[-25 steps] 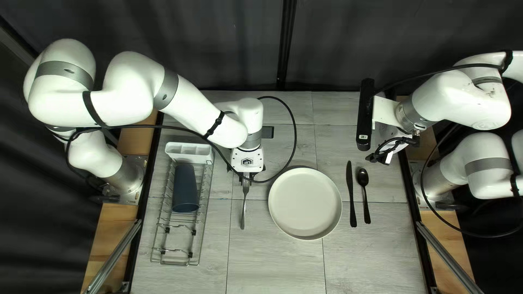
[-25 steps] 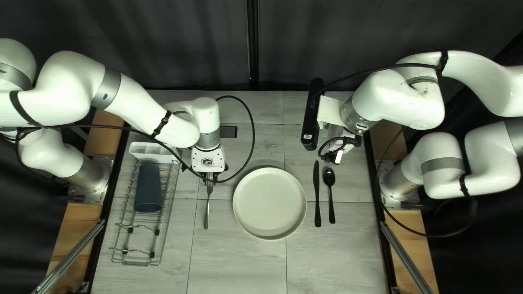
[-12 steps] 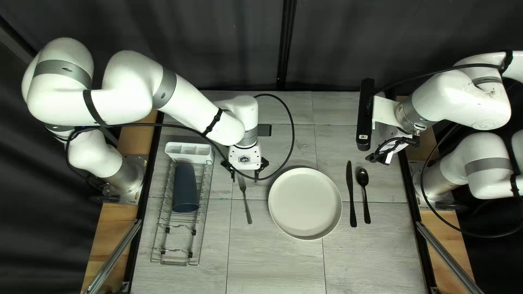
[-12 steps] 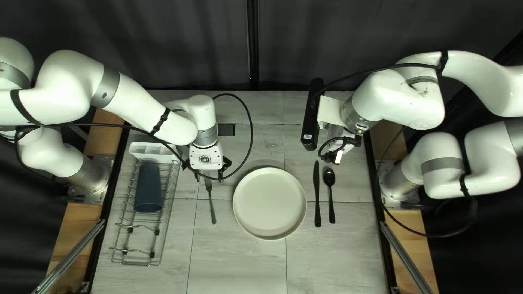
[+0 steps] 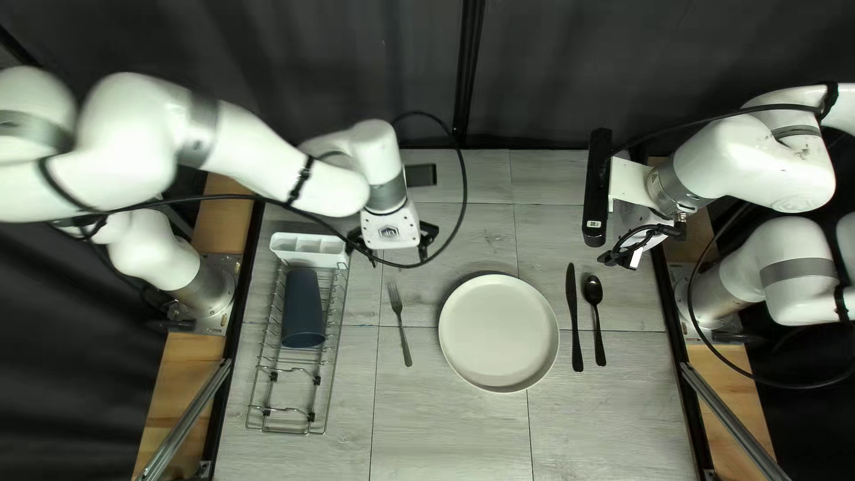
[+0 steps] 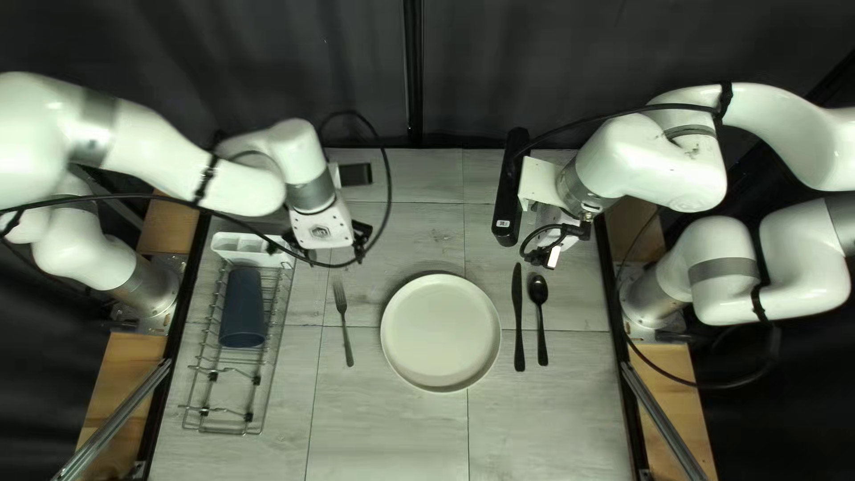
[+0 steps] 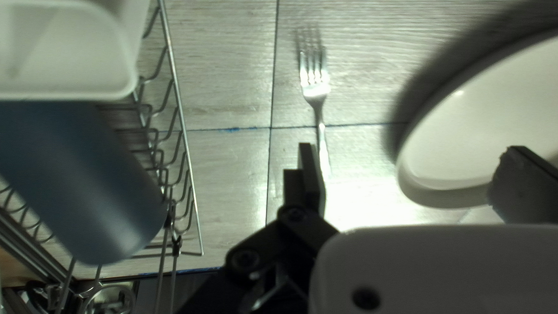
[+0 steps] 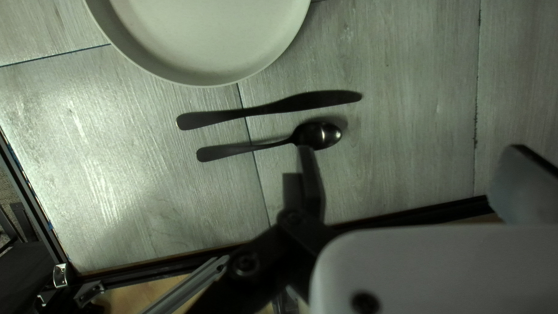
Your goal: Pick up and place plate onto table. Place down one fork to the left of the plate. Place spoon and knife to the right of the plate. Place cup above the knife and spoon
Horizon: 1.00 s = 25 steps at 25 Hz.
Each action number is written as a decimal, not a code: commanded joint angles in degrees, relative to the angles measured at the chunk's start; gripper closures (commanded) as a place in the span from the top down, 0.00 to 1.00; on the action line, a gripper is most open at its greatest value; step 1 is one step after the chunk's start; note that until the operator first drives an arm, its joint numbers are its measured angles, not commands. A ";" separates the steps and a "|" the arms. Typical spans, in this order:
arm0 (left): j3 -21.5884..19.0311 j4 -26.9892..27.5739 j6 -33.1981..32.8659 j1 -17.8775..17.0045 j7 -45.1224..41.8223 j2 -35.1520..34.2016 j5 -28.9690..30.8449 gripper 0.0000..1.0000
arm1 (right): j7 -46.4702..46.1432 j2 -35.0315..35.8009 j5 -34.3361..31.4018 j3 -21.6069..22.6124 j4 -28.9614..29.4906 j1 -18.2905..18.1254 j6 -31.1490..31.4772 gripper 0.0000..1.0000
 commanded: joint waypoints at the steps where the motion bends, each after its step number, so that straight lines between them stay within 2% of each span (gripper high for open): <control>1: -0.13 -0.03 0.41 0.03 -0.45 -0.75 0.36 1.00 | 0.00 0.00 0.00 0.00 0.00 0.00 0.00 1.00; 4: 0.29 -0.65 0.05 0.15 0.15 -0.66 -0.55 1.00 | 0.00 0.00 0.00 0.00 0.00 0.00 0.00 1.00; 6: -0.04 -1.68 1.67 -0.55 0.11 -4.67 -0.39 1.00 | 0.00 0.00 0.00 0.00 0.00 0.00 0.00 1.00; 9: -1.57 -1.36 7.41 -1.93 1.43 -11.09 3.58 1.00 | 0.00 0.00 0.00 0.00 0.00 0.00 0.00 1.00; 13: -3.77 1.64 14.40 -4.34 4.16 -14.22 7.90 1.00 | 0.00 0.00 0.00 0.00 0.00 0.00 0.00 1.00; 22: -3.25 0.99 14.02 -4.27 4.39 -14.23 7.05 1.00 | 0.00 0.00 0.00 0.00 0.00 0.00 0.00 1.00; 25: -2.31 -0.34 16.62 -7.08 10.41 -19.46 7.49 1.00 | 0.00 0.00 0.00 0.00 0.00 0.00 0.00 1.00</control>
